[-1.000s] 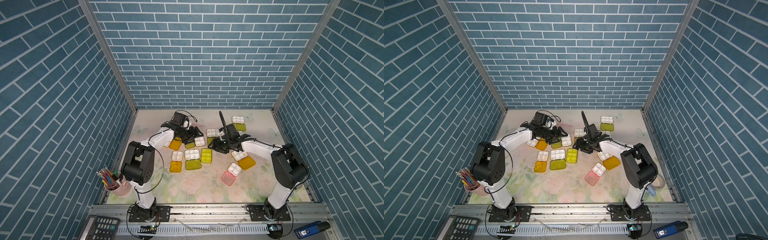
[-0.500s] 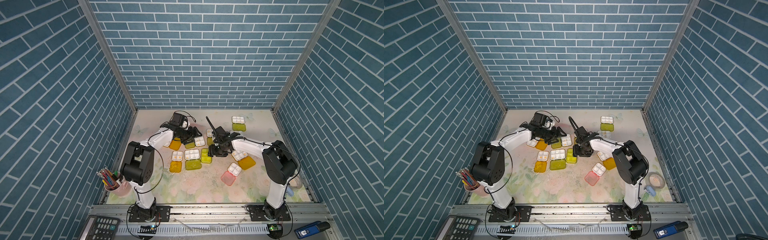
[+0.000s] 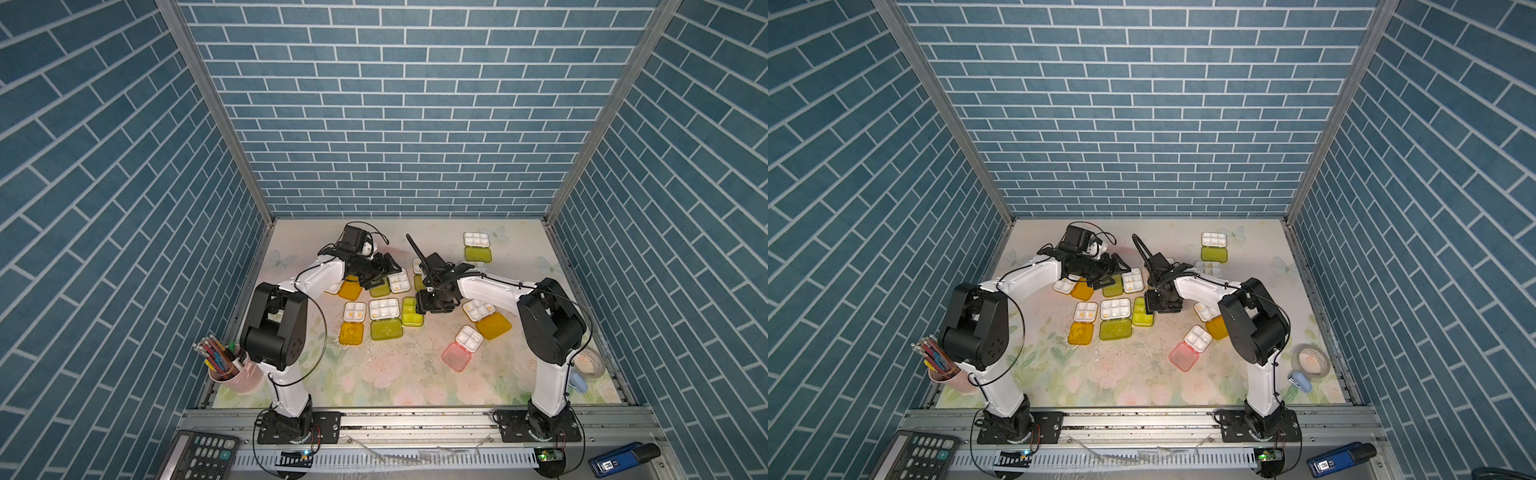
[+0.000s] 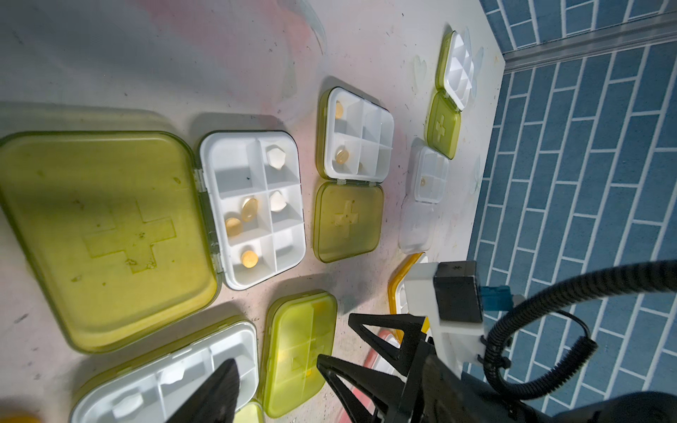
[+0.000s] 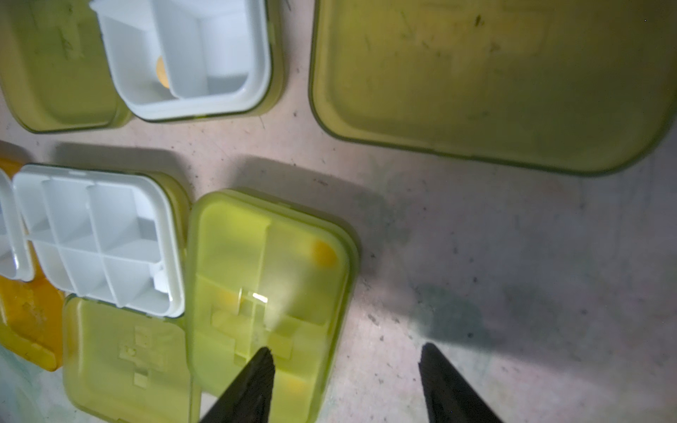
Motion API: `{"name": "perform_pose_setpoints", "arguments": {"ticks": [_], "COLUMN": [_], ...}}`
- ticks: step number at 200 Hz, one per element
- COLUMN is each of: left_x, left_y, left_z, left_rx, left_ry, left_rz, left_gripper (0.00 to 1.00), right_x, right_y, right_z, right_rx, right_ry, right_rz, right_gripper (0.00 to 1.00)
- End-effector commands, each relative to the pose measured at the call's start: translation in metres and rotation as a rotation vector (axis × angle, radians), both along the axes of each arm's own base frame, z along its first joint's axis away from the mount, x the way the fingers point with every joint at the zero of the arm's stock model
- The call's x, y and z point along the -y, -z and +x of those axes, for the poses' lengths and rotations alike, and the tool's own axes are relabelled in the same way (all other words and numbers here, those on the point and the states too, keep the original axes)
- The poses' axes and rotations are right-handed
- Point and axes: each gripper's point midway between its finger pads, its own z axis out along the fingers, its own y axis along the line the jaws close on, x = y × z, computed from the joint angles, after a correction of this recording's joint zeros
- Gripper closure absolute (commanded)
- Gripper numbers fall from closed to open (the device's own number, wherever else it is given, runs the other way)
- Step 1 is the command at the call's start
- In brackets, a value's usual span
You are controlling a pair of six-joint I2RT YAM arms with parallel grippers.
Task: Close pillboxes
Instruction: Close the lid on the pillbox, then move the pillbox to the center of the board.
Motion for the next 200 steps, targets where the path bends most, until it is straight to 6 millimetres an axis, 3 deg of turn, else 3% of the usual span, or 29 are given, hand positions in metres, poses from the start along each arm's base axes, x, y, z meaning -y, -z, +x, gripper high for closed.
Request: {"name": "perform_pose_setpoints", "arguments": {"ticks": [1,28,66,92,144,200], "left_x": [-0.006,-0.008,-0.016,-0.025,-0.025,-0.025], "left_y": [-0.006,-0.007,-0.011,-0.015,-0.019,-0.021], "left_z": [0.0,0.001,0.006,0.009,0.01,0.009], "left_rx": [0.012,0.015,0.026,0.039,0.047,0.051], "left_ry": [-0.016,-0.021,-0.042,-0.067,-0.069,-0.071], "left_rz": [0.003,0.003,0.002,0.009,-0.006,-0.008], "left_gripper": [0.2,0.2,0.2,0.2,0.2,0.2], "right_x": [0.016,0.013,-0.018,-0.032,-0.026,-0.035], "right_y": [0.017,0.017,-0.005,-0.001,0.003,0.009], "right_z": [-0.006,-0.007,0.011,0.015,0.017,0.016], "right_rx": [-0.01,-0.013,0.048,0.067,0.09,0.095], "right_ry": [-0.019,-0.019,0.019,0.025,0.037,0.024], "right_rz": [-0.109,-0.108,-0.041,-0.065,-0.132,-0.145], "right_gripper": [0.36,0.36,0.29,0.26,0.23,0.19]}}
